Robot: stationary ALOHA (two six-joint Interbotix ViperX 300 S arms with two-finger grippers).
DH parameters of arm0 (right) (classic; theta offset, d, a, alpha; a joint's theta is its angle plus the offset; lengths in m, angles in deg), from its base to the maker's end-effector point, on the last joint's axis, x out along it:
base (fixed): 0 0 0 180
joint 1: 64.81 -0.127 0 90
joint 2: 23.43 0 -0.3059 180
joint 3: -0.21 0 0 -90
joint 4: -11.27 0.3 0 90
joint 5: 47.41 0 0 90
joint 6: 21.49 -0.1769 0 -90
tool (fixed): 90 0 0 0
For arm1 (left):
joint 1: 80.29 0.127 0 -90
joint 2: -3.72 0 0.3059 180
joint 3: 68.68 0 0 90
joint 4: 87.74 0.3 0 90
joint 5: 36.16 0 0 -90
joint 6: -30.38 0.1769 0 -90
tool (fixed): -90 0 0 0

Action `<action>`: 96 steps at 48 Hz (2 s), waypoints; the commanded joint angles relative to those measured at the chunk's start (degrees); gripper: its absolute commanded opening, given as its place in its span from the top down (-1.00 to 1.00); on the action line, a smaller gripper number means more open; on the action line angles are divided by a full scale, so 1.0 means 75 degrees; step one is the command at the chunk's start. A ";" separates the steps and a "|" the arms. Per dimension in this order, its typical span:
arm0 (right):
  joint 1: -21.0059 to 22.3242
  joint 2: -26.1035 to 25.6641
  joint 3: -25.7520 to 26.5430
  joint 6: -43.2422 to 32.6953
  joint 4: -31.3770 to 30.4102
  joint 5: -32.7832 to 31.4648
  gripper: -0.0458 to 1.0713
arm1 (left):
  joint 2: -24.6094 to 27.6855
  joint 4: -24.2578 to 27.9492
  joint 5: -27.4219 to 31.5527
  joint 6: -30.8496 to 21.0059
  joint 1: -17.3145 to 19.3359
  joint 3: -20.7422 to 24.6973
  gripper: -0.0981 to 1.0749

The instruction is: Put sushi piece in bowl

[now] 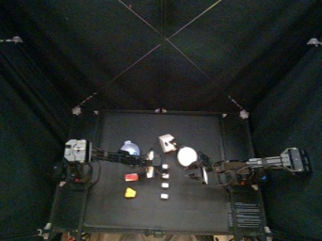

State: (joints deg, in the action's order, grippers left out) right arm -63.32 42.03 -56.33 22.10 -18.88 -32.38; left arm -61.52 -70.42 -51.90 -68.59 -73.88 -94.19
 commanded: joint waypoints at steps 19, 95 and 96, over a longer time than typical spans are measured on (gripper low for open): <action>-0.0023 -0.0023 0.0094 -0.0035 0.0094 0.0070 -0.53 | -0.1992 -0.0246 0.1137 -0.0035 0.0012 -0.0938 -0.02; 0.0035 0.0375 0.0293 0.0059 0.0047 0.0105 -0.53 | -0.6551 -0.1676 0.0504 -0.0035 0.1898 -0.4828 -0.80; 0.0023 0.0375 0.0281 0.0059 0.0047 0.0117 -0.53 | -0.6551 -0.1664 0.0492 -0.0035 0.1887 -0.4828 -0.80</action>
State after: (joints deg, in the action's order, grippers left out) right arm -63.14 45.11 -55.54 22.46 -18.53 -32.03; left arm -110.82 -82.82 -47.50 -68.94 -59.46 -131.28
